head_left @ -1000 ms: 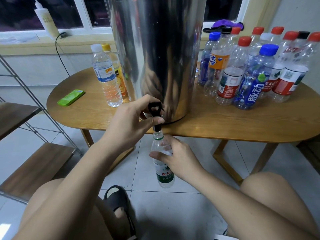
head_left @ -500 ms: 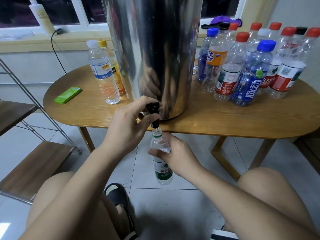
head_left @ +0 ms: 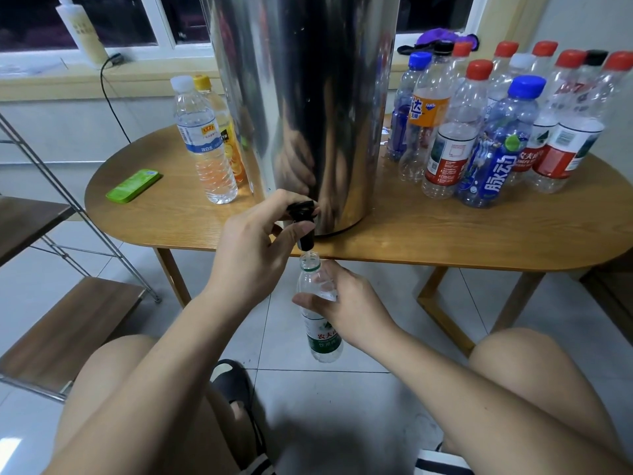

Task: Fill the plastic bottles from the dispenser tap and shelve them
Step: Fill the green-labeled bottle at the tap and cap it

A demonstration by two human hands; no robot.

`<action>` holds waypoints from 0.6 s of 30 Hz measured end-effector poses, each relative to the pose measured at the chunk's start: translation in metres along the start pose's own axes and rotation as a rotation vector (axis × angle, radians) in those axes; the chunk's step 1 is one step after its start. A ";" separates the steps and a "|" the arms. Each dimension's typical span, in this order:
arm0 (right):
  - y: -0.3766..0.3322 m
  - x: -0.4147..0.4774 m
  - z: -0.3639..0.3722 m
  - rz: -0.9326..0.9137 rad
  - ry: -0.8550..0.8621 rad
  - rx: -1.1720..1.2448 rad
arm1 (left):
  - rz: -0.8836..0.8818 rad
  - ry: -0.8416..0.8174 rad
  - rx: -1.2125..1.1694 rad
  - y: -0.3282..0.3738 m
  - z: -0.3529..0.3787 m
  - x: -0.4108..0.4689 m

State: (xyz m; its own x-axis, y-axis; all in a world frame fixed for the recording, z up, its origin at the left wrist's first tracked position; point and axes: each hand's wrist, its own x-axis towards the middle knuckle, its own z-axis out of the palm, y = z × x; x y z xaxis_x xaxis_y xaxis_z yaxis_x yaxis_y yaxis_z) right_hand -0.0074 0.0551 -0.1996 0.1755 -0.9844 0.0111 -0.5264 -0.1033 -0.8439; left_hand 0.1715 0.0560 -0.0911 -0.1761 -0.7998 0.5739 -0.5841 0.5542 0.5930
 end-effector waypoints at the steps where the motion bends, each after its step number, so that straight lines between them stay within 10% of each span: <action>1: 0.000 0.000 0.000 0.001 -0.001 -0.004 | 0.001 0.001 0.001 0.000 0.000 0.000; 18: 0.008 0.001 0.003 -0.013 0.008 -0.037 | 0.006 0.019 0.039 0.003 0.000 -0.001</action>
State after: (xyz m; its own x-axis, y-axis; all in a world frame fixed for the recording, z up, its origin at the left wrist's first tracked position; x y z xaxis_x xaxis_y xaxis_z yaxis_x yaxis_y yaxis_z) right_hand -0.0084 0.0535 -0.2078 0.1761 -0.9840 0.0266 -0.5547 -0.1216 -0.8231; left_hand 0.1696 0.0585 -0.0901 -0.1642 -0.7918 0.5883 -0.6135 0.5490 0.5676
